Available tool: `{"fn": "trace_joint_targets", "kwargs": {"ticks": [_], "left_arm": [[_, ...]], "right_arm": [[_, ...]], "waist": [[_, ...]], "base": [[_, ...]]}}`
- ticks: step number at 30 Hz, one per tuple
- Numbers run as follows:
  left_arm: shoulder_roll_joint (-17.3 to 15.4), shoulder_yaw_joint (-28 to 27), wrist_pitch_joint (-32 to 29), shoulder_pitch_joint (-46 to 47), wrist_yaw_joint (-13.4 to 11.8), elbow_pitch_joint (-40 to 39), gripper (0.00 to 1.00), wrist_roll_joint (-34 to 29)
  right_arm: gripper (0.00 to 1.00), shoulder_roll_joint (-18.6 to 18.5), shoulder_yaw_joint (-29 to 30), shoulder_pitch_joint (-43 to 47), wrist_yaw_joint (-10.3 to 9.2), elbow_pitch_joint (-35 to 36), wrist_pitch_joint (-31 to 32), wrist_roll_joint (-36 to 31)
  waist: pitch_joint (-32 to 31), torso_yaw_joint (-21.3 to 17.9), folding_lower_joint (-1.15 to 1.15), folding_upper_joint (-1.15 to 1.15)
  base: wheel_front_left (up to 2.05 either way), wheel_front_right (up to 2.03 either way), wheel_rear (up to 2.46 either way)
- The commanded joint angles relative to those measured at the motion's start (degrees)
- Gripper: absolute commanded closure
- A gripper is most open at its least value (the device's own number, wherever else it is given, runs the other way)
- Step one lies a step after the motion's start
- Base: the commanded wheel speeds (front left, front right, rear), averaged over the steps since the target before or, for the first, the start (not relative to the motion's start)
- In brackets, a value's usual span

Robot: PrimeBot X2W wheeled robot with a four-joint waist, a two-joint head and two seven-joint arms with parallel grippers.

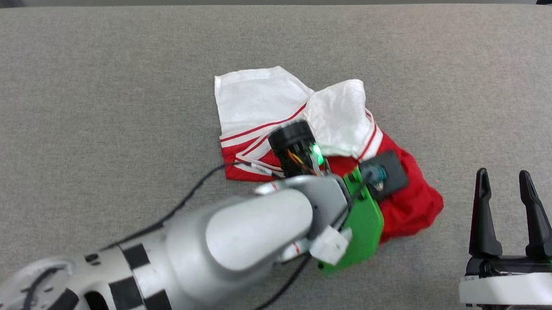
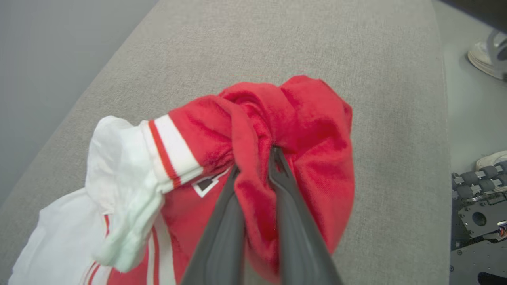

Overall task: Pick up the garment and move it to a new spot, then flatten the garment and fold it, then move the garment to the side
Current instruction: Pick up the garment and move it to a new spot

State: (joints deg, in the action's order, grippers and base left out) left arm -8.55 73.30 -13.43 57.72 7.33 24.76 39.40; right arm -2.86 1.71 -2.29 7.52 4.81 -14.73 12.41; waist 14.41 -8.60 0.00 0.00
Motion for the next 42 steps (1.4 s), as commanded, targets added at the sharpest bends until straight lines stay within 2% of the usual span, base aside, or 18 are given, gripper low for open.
{"fn": "trace_joint_targets", "kwargs": {"ticks": [1,5,12,13,14,15,22,25,31,37,42], "left_arm": [[1.4,0.0,-1.1,-3.0,0.2,0.0,1.00,-2.0],[3.7,0.0,-3.4,-8.3,0.2,-0.4,1.00,-5.3],[5.0,0.0,-5.3,-14.0,0.2,0.6,1.00,-7.9],[5.1,0.0,-4.2,-14.2,0.2,1.0,0.89,-7.6],[5.1,0.0,-3.4,-14.1,0.2,1.3,0.42,-7.5],[5.2,0.0,-1.8,-13.7,0.2,1.5,0.00,-7.5],[5.5,-1.0,13.2,-9.4,0.1,4.6,0.00,-4.8],[5.6,-3.1,17.9,-8.9,-0.9,5.5,0.00,-4.5],[3.1,-7.7,24.2,-9.5,-5.7,5.5,0.00,-4.1],[-2.3,-12.8,27.5,-12.6,-11.5,2.6,0.00,-4.1],[-7.2,-19.1,28.4,-17.9,-17.4,-2.1,0.00,-5.1]], "right_arm": [[0.00,0.0,0.0,-0.3,-0.03,0.2,-0.3,0.4],[0.00,0.0,-0.2,-1.3,-0.03,0.2,-0.3,0.4],[0.00,0.0,-1.1,-1.9,-0.03,-0.3,-0.3,0.4],[0.00,0.0,-1.0,-1.9,-0.03,-0.4,-0.3,0.4],[0.00,0.0,-0.9,-1.7,-0.03,-0.5,-0.3,0.3],[0.00,0.0,-0.8,-1.5,-0.03,-0.6,-0.3,0.2],[0.00,0.0,-0.2,0.1,-0.03,-1.0,-0.3,-0.5],[0.00,0.0,-0.1,1.1,-0.03,-1.0,-0.3,-0.8],[0.00,0.0,0.1,3.1,-0.03,-1.0,-0.3,-1.2],[0.00,0.0,0.1,4.5,-0.03,-0.9,-0.3,-1.5],[0.00,0.0,0.0,5.6,-0.03,-0.9,-0.3,-1.7]], "waist": [[1.1,-0.3,0.00,0.00],[2.2,-0.4,0.00,0.00],[3.0,-0.4,0.00,0.00],[2.8,-0.1,0.00,0.00],[2.5,0.1,0.00,0.00],[2.1,0.4,0.00,0.00],[-1.9,2.7,0.00,0.00],[-3.7,3.7,0.00,0.00],[-6.7,6.1,0.00,0.00],[-8.7,7.7,0.00,0.00],[-9.9,8.7,0.00,0.00]], "base": [[0.00,0.00,0.00],[0.00,0.00,0.00],[0.00,0.00,0.00],[0.00,0.00,0.00],[0.00,0.00,0.00],[0.00,0.00,0.00],[0.00,0.00,0.00],[0.00,0.00,0.00],[0.00,0.00,0.00],[0.00,0.00,0.00],[0.00,0.00,0.00]]}}
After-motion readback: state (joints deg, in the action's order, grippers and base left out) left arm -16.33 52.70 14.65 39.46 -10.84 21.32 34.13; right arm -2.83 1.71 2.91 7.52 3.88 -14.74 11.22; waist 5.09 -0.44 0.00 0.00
